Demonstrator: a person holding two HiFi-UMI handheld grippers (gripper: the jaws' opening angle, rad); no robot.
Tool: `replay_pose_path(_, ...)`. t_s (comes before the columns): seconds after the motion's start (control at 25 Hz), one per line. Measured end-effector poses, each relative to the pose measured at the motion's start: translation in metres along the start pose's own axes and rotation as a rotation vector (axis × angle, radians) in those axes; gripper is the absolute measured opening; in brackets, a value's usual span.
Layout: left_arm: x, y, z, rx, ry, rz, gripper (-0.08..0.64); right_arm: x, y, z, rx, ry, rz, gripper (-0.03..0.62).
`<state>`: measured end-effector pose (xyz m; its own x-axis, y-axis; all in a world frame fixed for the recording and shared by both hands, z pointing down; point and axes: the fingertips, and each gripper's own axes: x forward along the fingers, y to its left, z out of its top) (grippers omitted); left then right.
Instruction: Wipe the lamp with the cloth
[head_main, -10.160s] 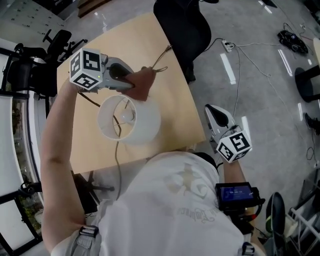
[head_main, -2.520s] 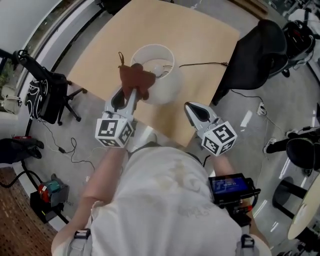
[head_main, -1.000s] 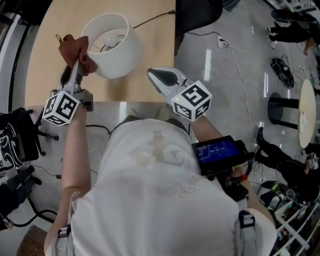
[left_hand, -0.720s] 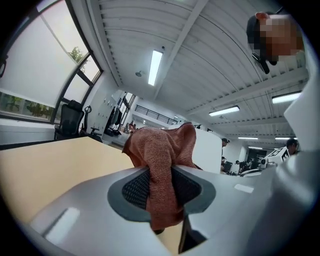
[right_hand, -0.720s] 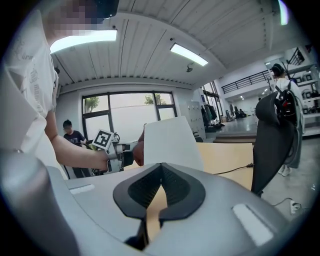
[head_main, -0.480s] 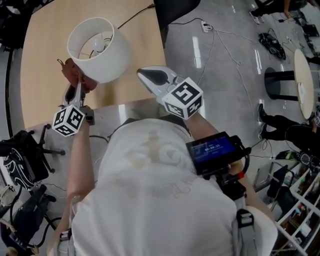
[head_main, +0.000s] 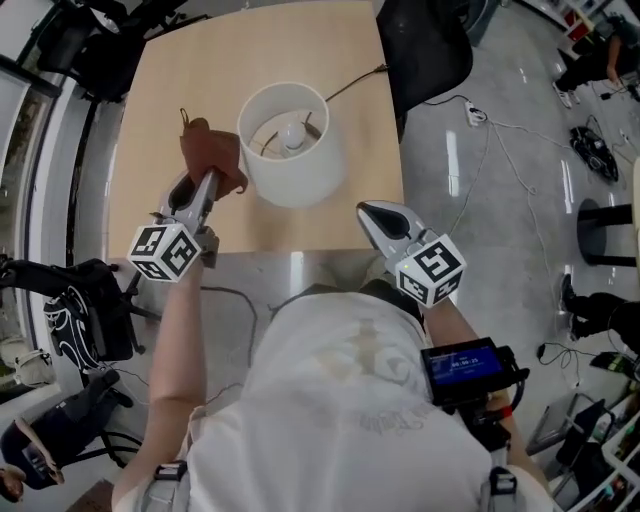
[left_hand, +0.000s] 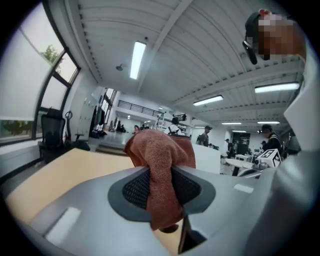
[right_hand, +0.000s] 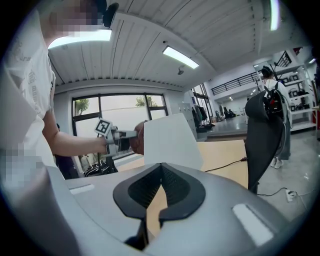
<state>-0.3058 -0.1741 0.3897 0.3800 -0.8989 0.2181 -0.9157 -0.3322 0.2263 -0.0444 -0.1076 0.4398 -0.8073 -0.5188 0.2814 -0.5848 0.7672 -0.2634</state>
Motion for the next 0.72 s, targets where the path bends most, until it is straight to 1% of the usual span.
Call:
replay_pose_path(0.08,0.006,-0.016,0.047,0.112,-0.015,-0.061,0.112,-0.003,-0.008,0.001,0.002,-0.011,-0.002,0.012)
replay_pose_path(0.12,0.011,-0.027,0.066,0.174,-0.006,-0.096,0.112,-0.004,-0.012,0.003,0.003,-0.021,-0.003,0.012)
replay_pose_path(0.16,0.016,-0.039,0.082,0.236,0.016,-0.134,0.112,-0.005,-0.014,0.005,0.003,-0.032,-0.003,0.012)
replay_pose_path(0.24,0.026,-0.061,0.100,0.358,0.096,-0.206,0.112,-0.007,-0.015,0.008,0.003,-0.048,-0.001,0.012)
replay_pose_path(0.28,0.032,-0.071,0.103,0.422,0.154,-0.237,0.112,-0.007,-0.014,0.008,0.003,-0.053,0.000,0.012)
replay_pose_path(0.36,0.042,-0.086,0.097,0.544,0.299,-0.283,0.112,-0.009,-0.015,0.009,0.009,-0.066,0.000,0.012)
replay_pose_path(0.44,0.051,-0.094,0.085,0.625,0.461,-0.309,0.112,-0.009,-0.021,0.013,0.012,-0.083,0.001,0.012)
replay_pose_path(0.64,0.065,-0.095,0.049,0.743,0.808,-0.310,0.112,-0.014,-0.037,0.012,0.022,-0.113,0.000,0.012)
replay_pose_path(0.72,0.064,-0.094,0.034,0.764,0.949,-0.317,0.110,-0.020,-0.043,0.011,0.037,-0.127,0.001,0.012)
